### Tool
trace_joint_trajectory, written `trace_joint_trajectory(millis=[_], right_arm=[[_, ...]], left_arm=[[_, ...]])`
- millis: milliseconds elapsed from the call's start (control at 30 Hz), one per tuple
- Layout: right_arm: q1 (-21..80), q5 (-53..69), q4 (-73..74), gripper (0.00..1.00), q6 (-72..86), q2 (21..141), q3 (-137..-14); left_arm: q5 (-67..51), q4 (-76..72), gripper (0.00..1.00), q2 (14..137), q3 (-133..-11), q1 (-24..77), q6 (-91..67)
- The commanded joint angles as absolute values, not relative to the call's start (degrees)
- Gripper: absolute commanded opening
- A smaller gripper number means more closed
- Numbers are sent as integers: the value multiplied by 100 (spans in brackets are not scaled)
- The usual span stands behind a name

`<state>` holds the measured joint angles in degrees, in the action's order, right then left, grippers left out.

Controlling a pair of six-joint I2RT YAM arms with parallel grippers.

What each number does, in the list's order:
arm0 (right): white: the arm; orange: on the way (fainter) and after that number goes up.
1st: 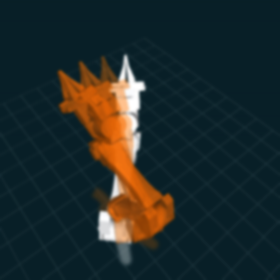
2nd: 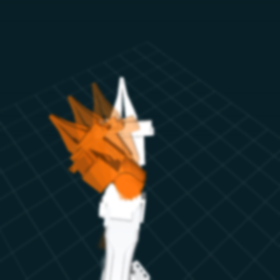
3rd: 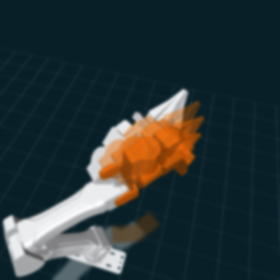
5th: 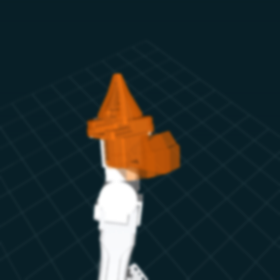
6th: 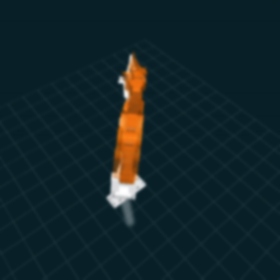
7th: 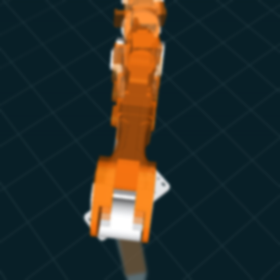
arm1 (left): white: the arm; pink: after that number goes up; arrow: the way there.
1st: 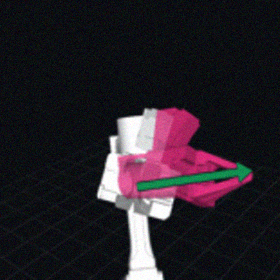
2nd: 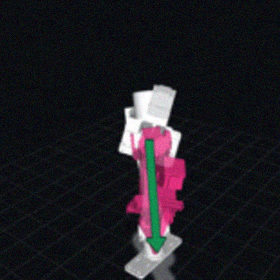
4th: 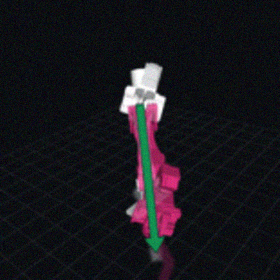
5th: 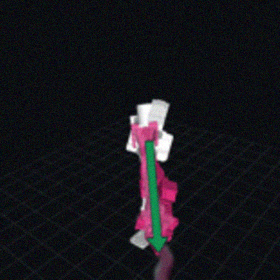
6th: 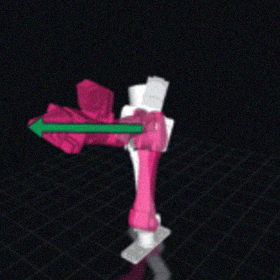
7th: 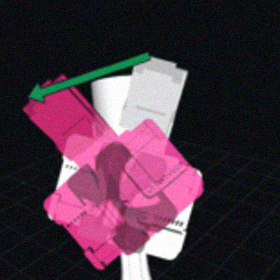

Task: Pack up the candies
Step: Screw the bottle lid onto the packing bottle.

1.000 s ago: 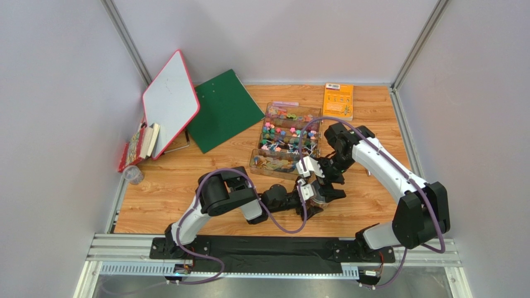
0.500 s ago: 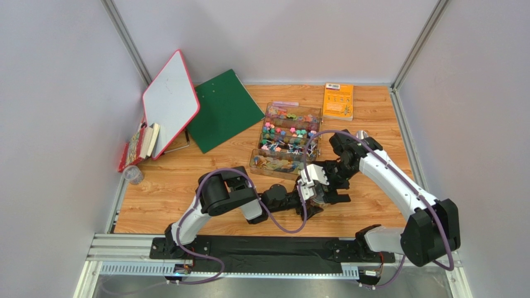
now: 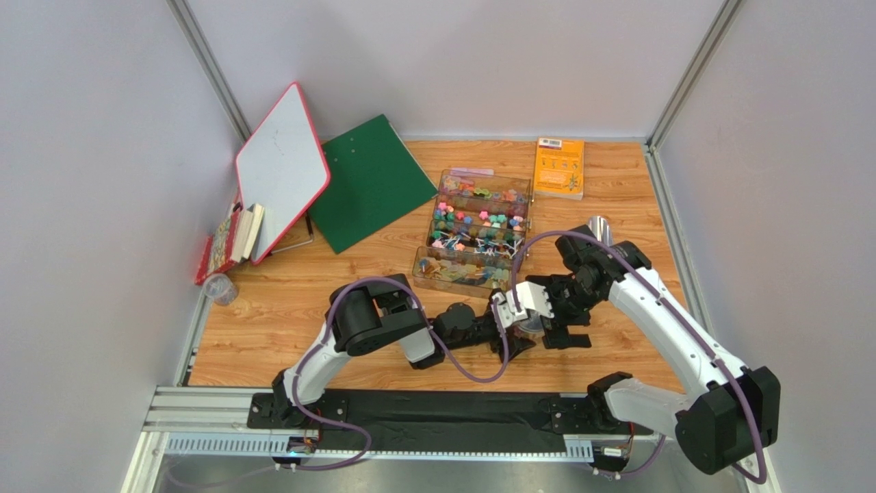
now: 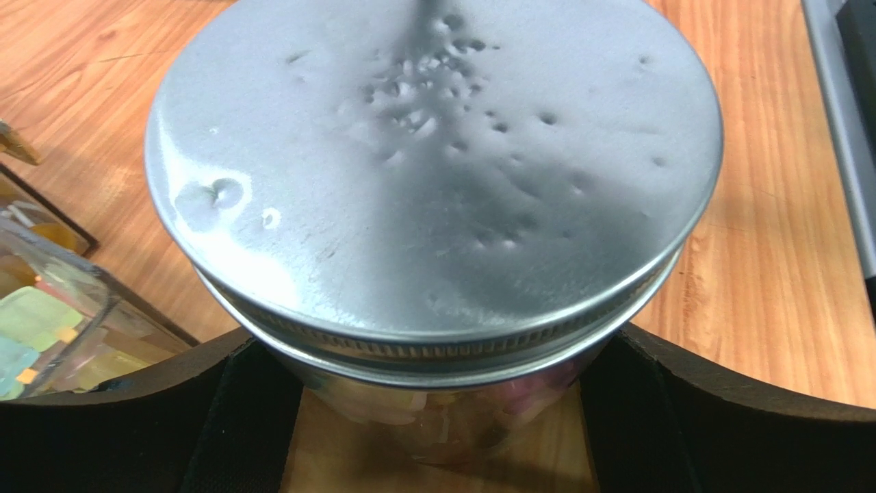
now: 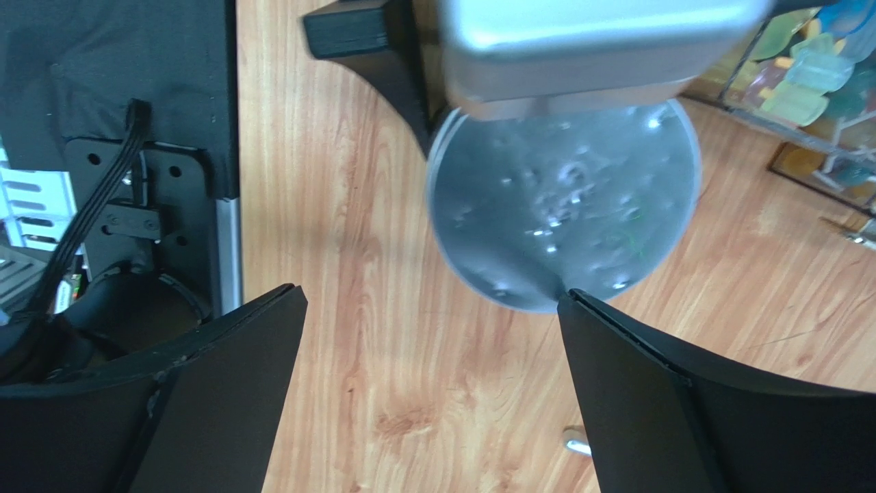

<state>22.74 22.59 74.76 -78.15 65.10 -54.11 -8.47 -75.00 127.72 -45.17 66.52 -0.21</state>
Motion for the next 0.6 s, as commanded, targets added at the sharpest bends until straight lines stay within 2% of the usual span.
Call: trace_joint_trajectory(millis=[0,233,400,567], right_arm=[[2303,2040,9563,100,-7585,6241,-5370],[1881,2223,9229,100,-7849,6564,-6098],[1881,2706,8886,100,-7919,7443,-6766],[1881,2970,9166,100,-8445,7980,-6996]], left_arm=[[-422,-5678,0,13324,-4254,6495,343],[-545,-5634,0,13272,-4219,6574,431],[-563,-5634,0,13254,-4210,6574,431],[-483,-5607,0,13192,-4192,6574,501]])
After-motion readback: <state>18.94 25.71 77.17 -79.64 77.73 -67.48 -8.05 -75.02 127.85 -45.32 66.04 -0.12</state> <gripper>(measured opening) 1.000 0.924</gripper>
